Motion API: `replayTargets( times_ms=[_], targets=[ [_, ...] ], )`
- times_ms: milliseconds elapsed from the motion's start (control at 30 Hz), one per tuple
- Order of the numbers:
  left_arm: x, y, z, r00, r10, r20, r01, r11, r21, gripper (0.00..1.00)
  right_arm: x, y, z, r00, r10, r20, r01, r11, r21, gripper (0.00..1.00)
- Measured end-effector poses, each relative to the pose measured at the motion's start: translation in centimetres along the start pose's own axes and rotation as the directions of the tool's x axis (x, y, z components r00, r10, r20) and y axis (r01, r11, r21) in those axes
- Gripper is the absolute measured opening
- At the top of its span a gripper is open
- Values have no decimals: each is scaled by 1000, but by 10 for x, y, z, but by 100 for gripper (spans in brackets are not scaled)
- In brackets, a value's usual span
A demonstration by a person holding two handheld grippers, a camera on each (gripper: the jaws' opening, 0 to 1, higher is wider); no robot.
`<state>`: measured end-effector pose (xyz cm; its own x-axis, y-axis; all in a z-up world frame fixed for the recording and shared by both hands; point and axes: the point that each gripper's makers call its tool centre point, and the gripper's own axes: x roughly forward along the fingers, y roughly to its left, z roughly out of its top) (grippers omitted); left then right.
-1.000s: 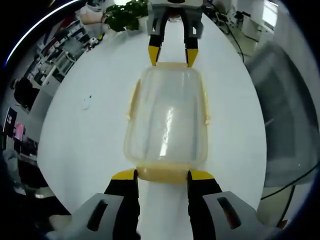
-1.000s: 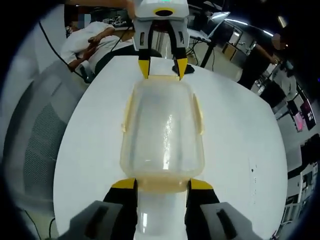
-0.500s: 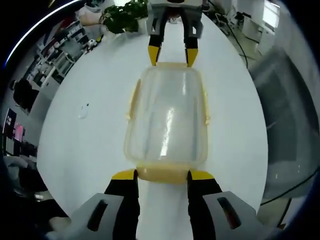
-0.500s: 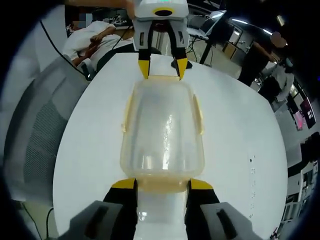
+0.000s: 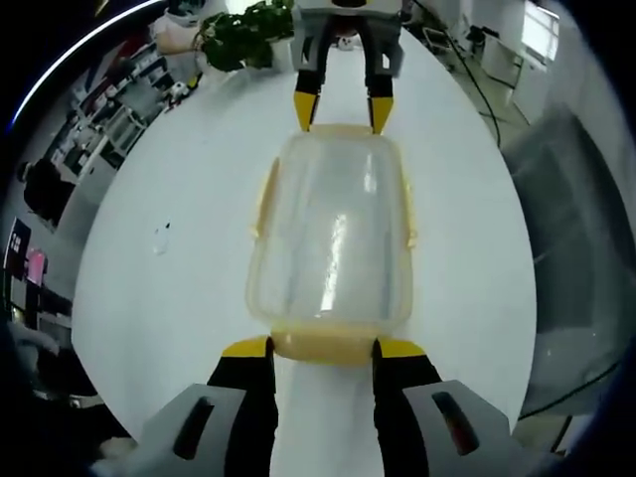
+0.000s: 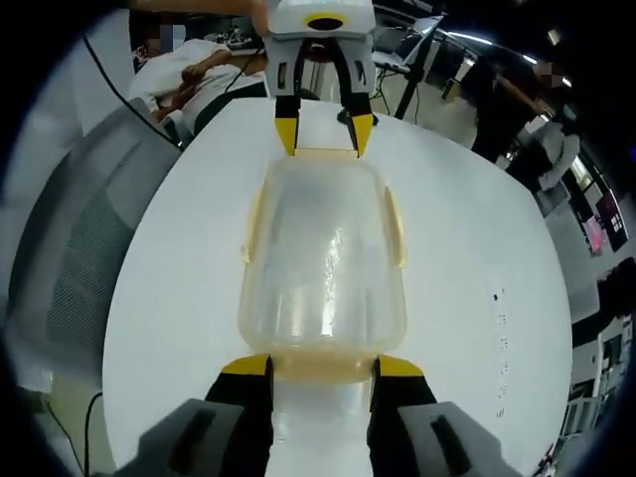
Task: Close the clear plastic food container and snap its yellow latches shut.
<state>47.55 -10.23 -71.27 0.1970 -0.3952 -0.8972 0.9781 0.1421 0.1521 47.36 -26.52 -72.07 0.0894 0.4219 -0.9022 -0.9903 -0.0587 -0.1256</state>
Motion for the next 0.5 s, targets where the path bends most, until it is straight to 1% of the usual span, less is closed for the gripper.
replayTargets(
  times_ms=[300,500],
  targets=[
    [10,0,15,1000,-7,6,7,1000,-7,35,-6,-1,-17,1000,10,-3,-10,1000,1,34],
    [18,-3,26,1000,-13,13,13,1000,-10,35,-9,0,-32,1000,19,-13,-19,1000,3,34]
  ],
)
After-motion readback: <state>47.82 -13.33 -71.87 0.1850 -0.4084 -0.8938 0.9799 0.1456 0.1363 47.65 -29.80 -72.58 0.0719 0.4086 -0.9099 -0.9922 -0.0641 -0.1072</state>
